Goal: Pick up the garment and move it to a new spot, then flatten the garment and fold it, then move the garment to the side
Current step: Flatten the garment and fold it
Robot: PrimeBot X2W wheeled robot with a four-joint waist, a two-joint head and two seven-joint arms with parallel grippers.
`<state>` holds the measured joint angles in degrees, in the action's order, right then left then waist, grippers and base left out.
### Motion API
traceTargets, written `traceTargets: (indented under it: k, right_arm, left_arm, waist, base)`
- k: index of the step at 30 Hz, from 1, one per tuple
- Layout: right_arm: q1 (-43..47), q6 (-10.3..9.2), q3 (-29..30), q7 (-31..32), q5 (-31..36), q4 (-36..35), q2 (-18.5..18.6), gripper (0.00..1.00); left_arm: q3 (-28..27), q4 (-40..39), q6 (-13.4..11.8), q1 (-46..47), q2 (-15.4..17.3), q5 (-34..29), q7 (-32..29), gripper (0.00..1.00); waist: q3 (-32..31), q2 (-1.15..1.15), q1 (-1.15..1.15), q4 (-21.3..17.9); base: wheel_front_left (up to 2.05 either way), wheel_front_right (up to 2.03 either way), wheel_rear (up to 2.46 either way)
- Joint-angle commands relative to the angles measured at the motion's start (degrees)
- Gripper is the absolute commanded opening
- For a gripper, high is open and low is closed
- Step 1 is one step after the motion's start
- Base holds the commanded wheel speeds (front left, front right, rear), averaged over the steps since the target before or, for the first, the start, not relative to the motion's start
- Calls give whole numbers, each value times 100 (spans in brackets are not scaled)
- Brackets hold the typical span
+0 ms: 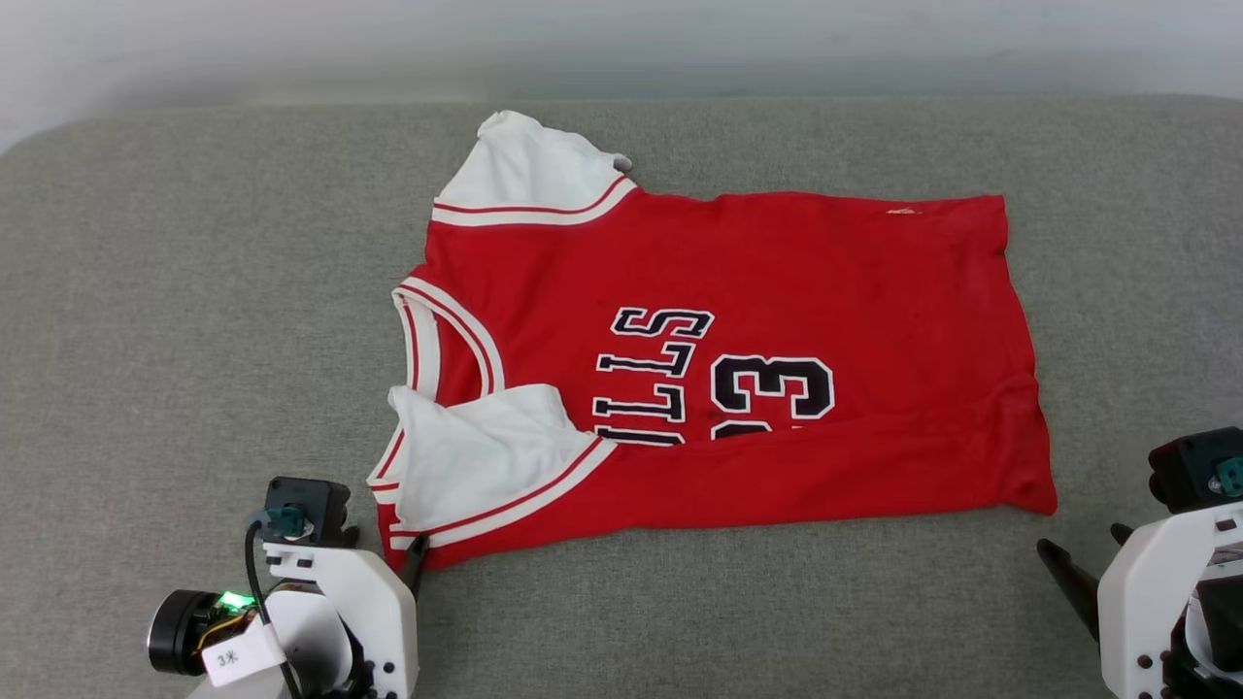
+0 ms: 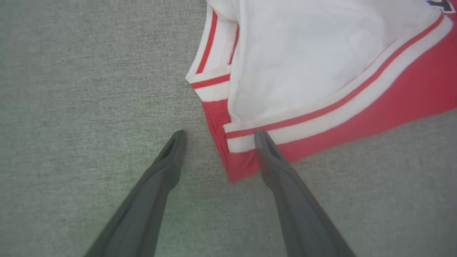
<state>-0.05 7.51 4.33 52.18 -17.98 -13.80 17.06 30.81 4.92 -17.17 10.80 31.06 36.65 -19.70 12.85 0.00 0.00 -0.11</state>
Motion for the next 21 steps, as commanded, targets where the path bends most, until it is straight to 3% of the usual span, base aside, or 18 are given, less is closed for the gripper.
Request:
traceTargets:
  k: [1,4,5,6,7,11,15,21]
  right_arm:
    - [-89,-6,-7,-37,37,-20,-37,100]
    - [-99,-5,-22,-60,-1,1,-56,100]
    - [-109,-6,-27,-66,3,9,-48,100]
    - [-117,-6,-27,-74,9,22,-44,100]
    - [-123,-6,-33,-80,14,39,-42,100]
    - [-138,-6,16,-154,41,107,-35,100]
    - [-134,-5,49,-152,72,210,-41,100]
    - [-396,-5,51,-140,193,532,-17,100]
  left_arm:
    - [17,93,20,31,-44,39,-46,100]
    - [115,287,117,21,-90,135,-210,100]
    - [160,367,154,4,-89,152,-280,88]
    - [212,458,189,-30,-92,185,-361,31]
    - [271,518,260,-57,-97,219,-414,0]
    - [191,478,453,-91,-188,363,-152,0]
    - [55,263,382,-32,-180,262,221,0]
    - [31,-243,283,10,-55,122,296,0]
  waist:
    - [72,0,0,-21]
    - [140,0,0,-33]
    - [154,0,0,-37]
    - [161,0,0,-41]
    - [158,0,0,-43]
    - [41,0,0,-3]
    - [-103,0,0,72]
    - [-144,0,0,192]
  base:
    - [0,0,0]
    - [0,0,0]
    - [0,0,0]
    - [0,0,0]
    - [0,0,0]
    - [0,0,0]
    - [0,0,0]
    - [0,0,0]
